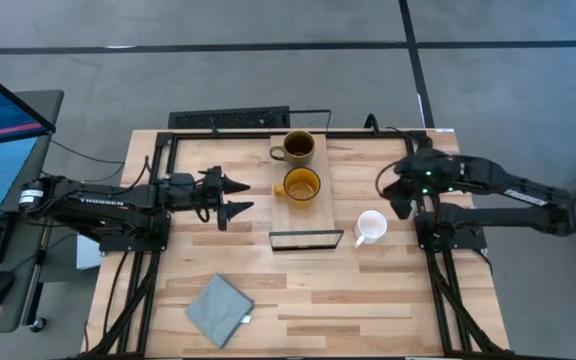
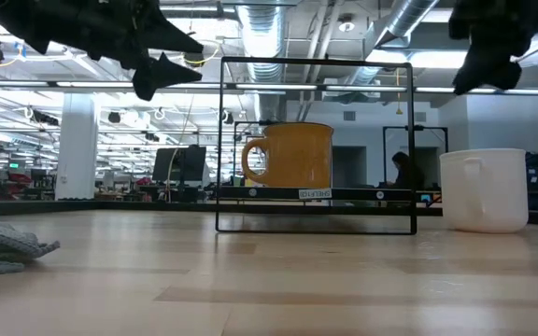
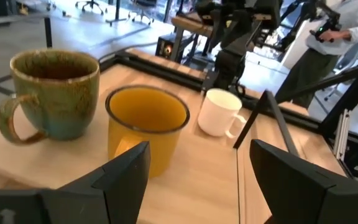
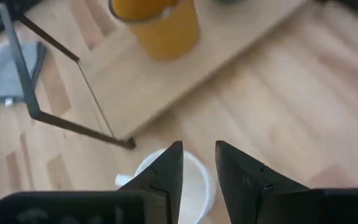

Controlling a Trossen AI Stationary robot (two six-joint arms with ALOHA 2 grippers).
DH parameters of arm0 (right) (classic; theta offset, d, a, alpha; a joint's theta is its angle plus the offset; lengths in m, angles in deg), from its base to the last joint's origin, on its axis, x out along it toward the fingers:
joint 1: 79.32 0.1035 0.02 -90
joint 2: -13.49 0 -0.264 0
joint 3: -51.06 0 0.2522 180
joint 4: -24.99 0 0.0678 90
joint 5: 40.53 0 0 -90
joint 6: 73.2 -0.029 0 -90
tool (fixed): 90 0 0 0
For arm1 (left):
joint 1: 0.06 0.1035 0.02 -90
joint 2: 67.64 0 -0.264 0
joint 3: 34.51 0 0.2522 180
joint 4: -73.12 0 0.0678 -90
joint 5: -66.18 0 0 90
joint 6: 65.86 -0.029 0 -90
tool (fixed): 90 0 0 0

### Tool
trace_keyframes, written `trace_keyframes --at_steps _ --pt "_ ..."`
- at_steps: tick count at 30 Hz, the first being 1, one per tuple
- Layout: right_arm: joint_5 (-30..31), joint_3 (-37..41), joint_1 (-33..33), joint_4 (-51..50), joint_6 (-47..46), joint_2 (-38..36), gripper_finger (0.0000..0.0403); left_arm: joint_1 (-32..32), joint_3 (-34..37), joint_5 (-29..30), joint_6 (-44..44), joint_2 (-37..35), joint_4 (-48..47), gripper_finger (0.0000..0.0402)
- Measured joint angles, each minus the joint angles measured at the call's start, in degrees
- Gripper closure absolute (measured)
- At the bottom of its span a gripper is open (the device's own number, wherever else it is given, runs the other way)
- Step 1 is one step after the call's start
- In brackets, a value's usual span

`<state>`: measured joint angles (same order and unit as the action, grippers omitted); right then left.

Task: Stack small to large cups/mugs on shelf
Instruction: Put the white mug on the shelf

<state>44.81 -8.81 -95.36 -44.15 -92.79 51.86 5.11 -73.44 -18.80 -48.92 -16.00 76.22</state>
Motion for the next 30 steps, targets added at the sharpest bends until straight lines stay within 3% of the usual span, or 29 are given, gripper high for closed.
trace_keyframes --at_steps 5,16,30 --pt "-3.03 0.0 2.46 -2.02 -3.57 3.63 0.0284 0.0 0.0 -0.04 0.8 0.0 -2.38 0.0135" --pt "-2.01 -0.01 6.96 -3.37 -10.59 11.8 0.0284 0.0 0.0 -0.04 0.9 0.0 -3.75 0.0134" --pt "0.65 0.0 7.3 -6.84 -10.46 21.65 0.0284 0.0 0.0 -0.07 0.9 0.0 -6.27 0.0134"
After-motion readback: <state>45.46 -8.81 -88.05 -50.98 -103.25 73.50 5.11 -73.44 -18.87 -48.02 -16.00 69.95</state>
